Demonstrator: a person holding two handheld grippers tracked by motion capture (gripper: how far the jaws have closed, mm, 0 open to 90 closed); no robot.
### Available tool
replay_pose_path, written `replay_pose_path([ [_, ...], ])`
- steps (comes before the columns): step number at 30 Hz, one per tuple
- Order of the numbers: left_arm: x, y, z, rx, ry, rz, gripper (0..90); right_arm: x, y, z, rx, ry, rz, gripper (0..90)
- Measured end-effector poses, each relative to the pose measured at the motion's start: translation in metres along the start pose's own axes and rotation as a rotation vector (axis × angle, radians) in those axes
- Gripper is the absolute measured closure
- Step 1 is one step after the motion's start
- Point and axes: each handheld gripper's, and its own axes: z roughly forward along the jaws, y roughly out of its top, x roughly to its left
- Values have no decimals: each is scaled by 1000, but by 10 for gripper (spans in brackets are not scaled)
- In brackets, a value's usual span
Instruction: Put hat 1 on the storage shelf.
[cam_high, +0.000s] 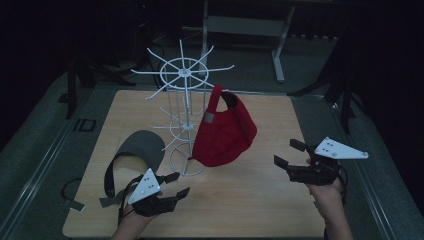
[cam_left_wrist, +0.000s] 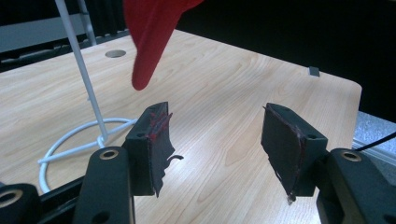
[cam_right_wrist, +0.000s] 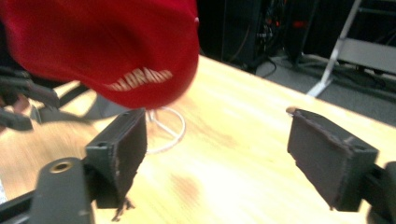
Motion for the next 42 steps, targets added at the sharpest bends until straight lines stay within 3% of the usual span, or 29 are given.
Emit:
replay_pose_path([
  [7,3,-8,-4,0,0,-10,429,-8,-26,4,20,-21,68,206],
  [15,7,-23,-15,12,44,-29,429,-9,-59,11,44,-46,42,156],
  [19,13,-32,-29,27,115,-28,429,-13,-76,14,48,-38,29,153],
  [25,25,-48,-57,33,227,-71,429,-18,-92,17,76,-41,51,148],
  [33,34,-68,-91,72,387,-111,427,-18,-107,24,122,-47,30,141],
  [36,38,-78,-102,81,436,-154,420,-18,-113,25,129,-60,25,141],
  [38,40,-81,-104,91,443,-171,404,-19,-114,25,130,-59,30,141],
  [39,43,-88,-109,110,474,-195,404,-19,-116,24,132,-61,34,141],
  [42,49,-96,-113,144,514,-231,387,-21,-118,22,118,-89,31,141],
])
